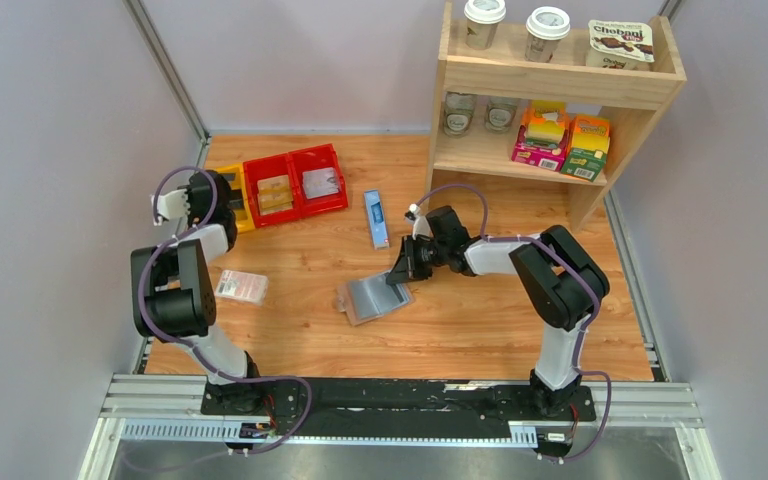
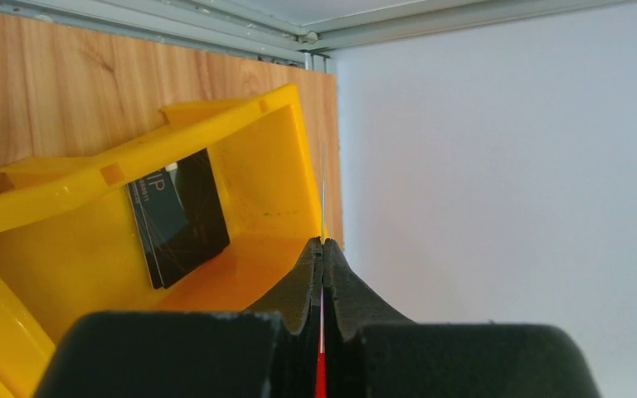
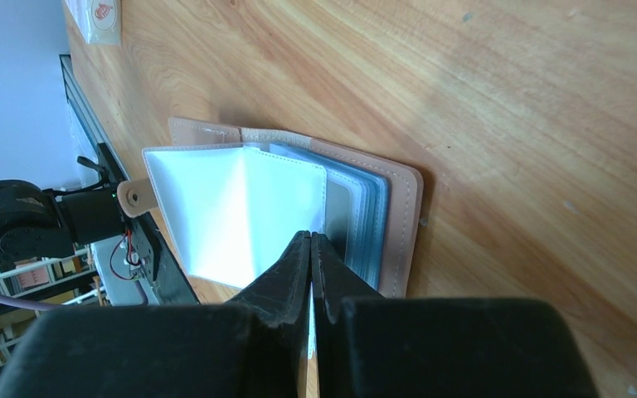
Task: Take the credit cards out of the card holder
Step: Place the credit card in the storage box.
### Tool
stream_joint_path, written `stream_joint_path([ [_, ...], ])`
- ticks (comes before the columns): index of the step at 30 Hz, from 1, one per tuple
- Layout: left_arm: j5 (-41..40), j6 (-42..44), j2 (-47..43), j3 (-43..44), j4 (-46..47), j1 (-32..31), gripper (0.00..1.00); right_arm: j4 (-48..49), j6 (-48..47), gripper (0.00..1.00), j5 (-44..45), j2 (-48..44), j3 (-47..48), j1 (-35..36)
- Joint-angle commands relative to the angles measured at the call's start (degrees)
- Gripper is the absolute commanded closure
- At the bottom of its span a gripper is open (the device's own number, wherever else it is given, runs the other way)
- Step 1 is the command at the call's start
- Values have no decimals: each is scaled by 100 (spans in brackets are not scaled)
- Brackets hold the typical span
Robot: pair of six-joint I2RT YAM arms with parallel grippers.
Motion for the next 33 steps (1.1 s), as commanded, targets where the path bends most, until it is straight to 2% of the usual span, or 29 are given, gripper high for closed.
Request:
stream_joint_path([
  [1,-77,-319,290,444,-195,40,100,-571,-356,94,533,216,-79,-111],
  [10,-305,-539,554,602,-784,40,100,-509,-320,94,472,278,-79,-181],
  [19,-130,-504,1072,743,-556,31,100,-430,-268,94,393,330,-96,-190],
  [21,-104,-513,1108,735,-573,40,97,-430,-268,94,401,322,-105,-190],
  [23,-33,-513,1073,717,-661,40,88,-422,-268,94,401,304,-105,-190],
  [24,-7,-513,1003,700,-696,40,79,-421,-268,94,393,304,-105,-182],
  [26,11,-426,845,656,-767,31,69,-430,-268,94,393,304,-96,-190],
  [28,20,-399,678,612,-951,40,61,-413,-268,94,393,287,-96,-190],
  [33,203,-241,195,427,-1241,31,52,-386,-250,94,384,252,-114,-190],
])
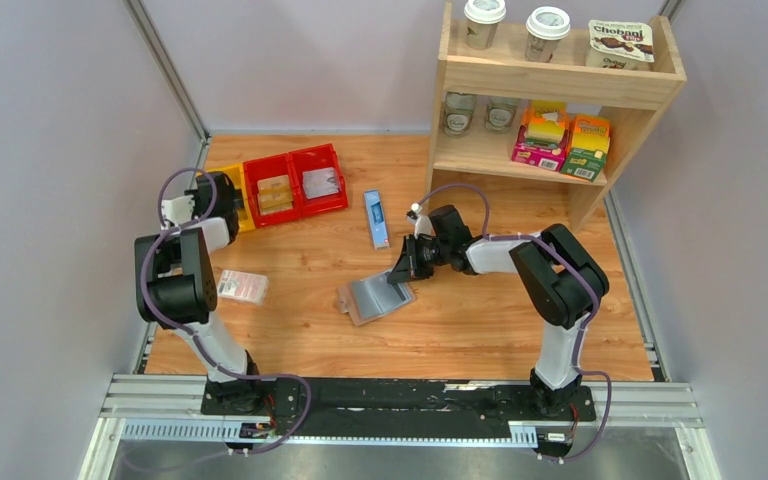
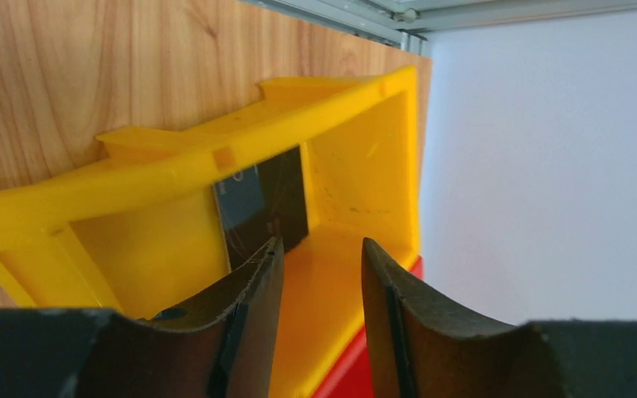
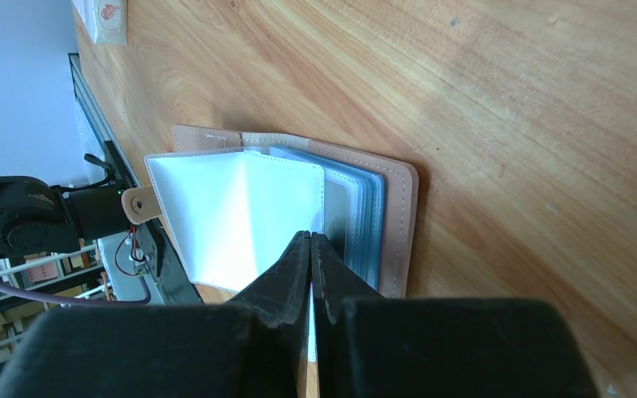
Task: Take the credit cards out of the card holder
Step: Place the credit card in the storage box, then remove the credit card from the card holder.
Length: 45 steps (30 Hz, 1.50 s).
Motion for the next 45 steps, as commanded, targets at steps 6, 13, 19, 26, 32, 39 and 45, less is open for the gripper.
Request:
stream_joint_path([
  [6,1086,1226,-1550,108,-1040,-170,51,-399,-182,94,585,105,-125,-39],
  [13,3237,2711,-2631,-67,-2049,-1102,51,-505,-244,91,576,17,-63,-13],
  [19,4198,3661,-3080,-356,-2631,-2674,52,-733,-366,88,716,-115,51,119],
  [26,4734,4127,-2905,-612,-2649,-3906,54,-1260,-542,86,1006,-229,244,224],
  [32,5008,4496,-2351,-717,-2684,-4187,56,-1577,-648,84,1235,-317,411,277],
  [39,4867,5305,-1885,-1024,-2904,-4205,66,-1788,-692,81,1516,-414,508,338],
  [45,4902,5341,-1498,-1403,-2588,-4205,81,-2025,-692,79,1604,-458,648,470],
])
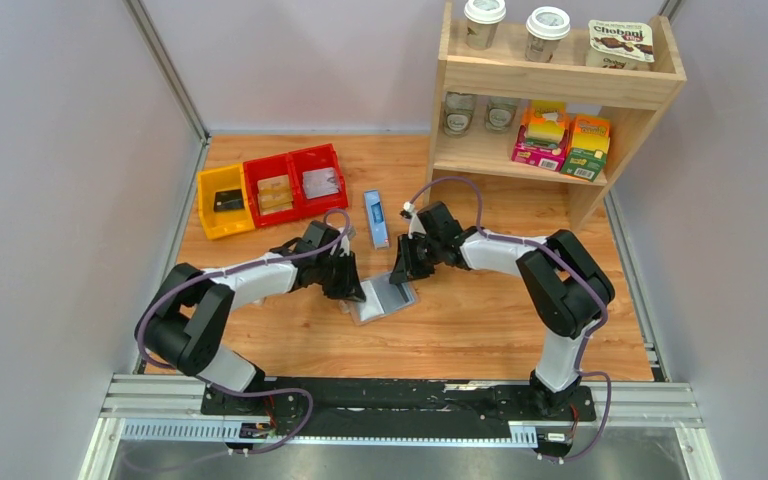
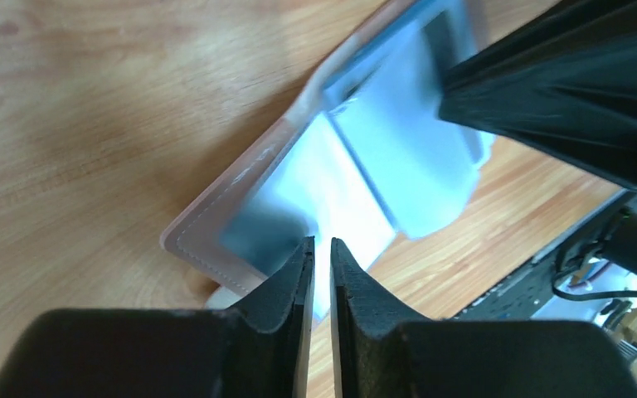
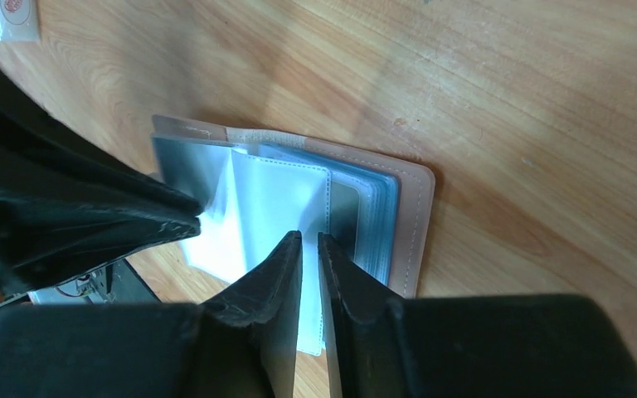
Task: Take the credit cards out of the card holder
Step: Remove the credit card from the card holder.
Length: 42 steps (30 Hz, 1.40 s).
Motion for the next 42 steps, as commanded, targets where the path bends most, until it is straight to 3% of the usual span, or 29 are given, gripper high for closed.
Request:
stream_joint_path([
  [1,28,248,348,-153,258,-35,82,-524,-215,79,496,-106,137,131],
  [15,204,81,1044,-495,803,-26,89,-638,-198,78,-513,-70,699,922],
  [21,142,72,1009,-592,874,-26,91,-541,-259,69,-1147,-475,823,1028],
  [30,-16,98,754,-689,725,-26,91,-1078,-137,52,1479,-1406,332,721],
  [35,-279,204,290,-680,391,-26,90,-1103,-136,47,1604,-1276,199,589],
  [42,-605,344,-64,-636,92,-26,89,-849,48,49,1314,-959,102,606],
])
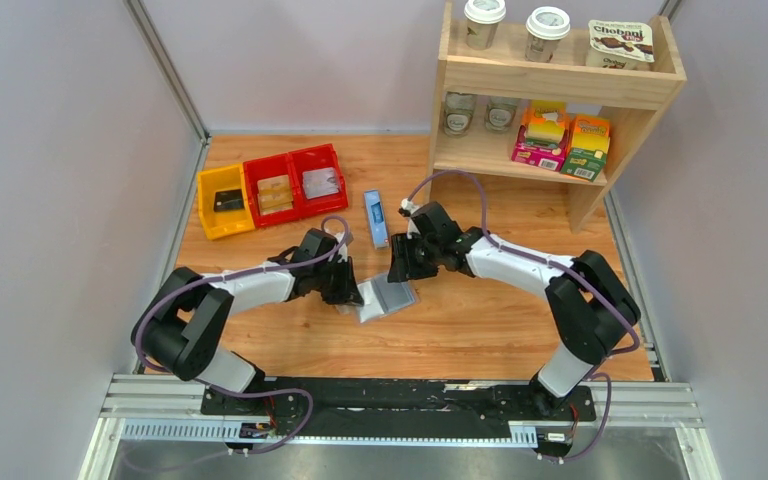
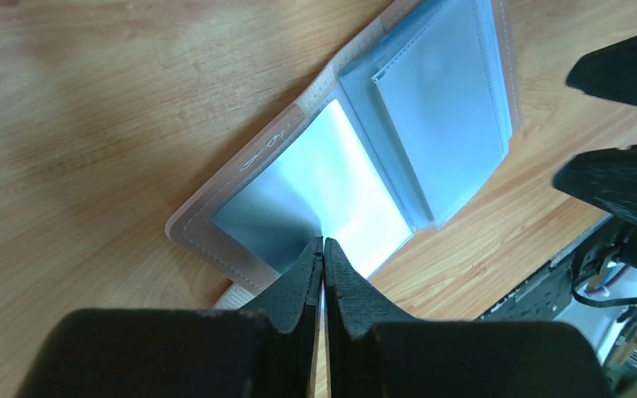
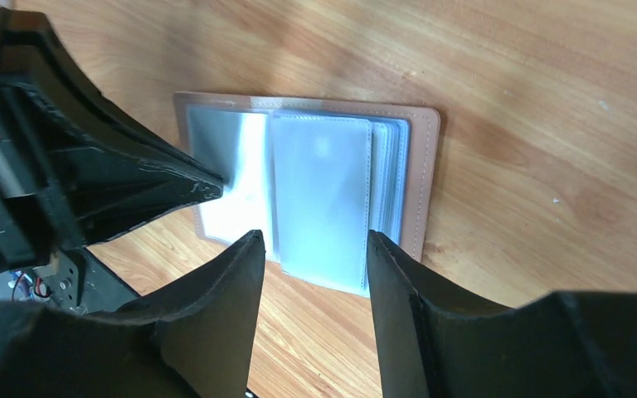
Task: Take the credit cards out of the card holder
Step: Remove the credit card from the card holder.
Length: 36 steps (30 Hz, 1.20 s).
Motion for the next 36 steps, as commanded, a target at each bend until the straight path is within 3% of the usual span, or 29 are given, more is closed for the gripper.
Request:
stream_joint_path([
  [1,-515,327,17,-51,-514,-4,89,163,118,49,-59,158,-1,51],
  [16,-304,257,404,-147,-435,-4,90,93,-31,51,-6,730,280,262],
  [36,-207,143,449,-279,-241,-4,91,286,92,50,-1157,695,729,526],
])
